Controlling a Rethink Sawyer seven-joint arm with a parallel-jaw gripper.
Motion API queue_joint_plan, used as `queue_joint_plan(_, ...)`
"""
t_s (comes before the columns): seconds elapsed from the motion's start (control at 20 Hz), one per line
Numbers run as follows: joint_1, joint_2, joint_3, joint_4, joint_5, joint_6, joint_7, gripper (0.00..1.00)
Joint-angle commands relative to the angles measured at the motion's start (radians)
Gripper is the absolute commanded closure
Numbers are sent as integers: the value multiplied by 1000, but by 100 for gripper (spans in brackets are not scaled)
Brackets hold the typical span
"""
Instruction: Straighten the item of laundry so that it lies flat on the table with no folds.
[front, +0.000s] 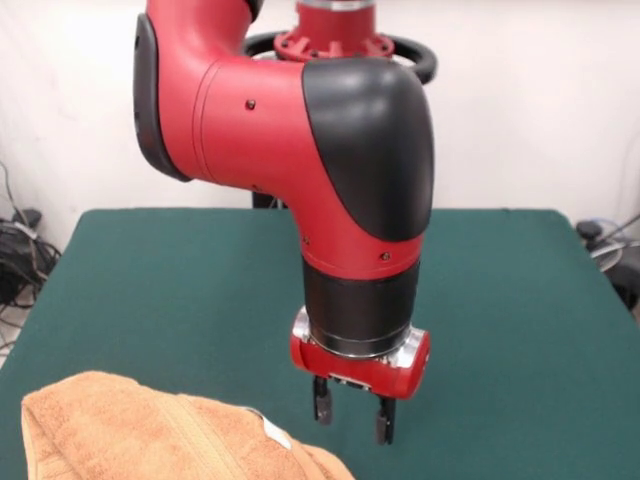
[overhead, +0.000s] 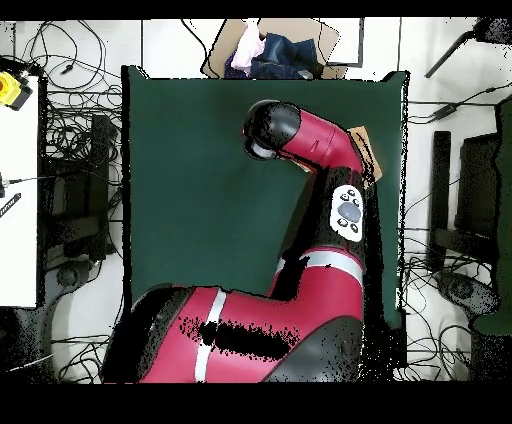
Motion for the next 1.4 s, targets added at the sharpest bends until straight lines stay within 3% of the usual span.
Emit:
queue_joint_plan(0.05, -13, 45, 35, 99, -14, -66, 183, 0)
queue_joint_plan(0.65, -139, -21, 80, 203, -64, -87, 16, 0)
queue_joint_plan(1.4, -156, -10, 108, 225, -70, -147, 39, 0)
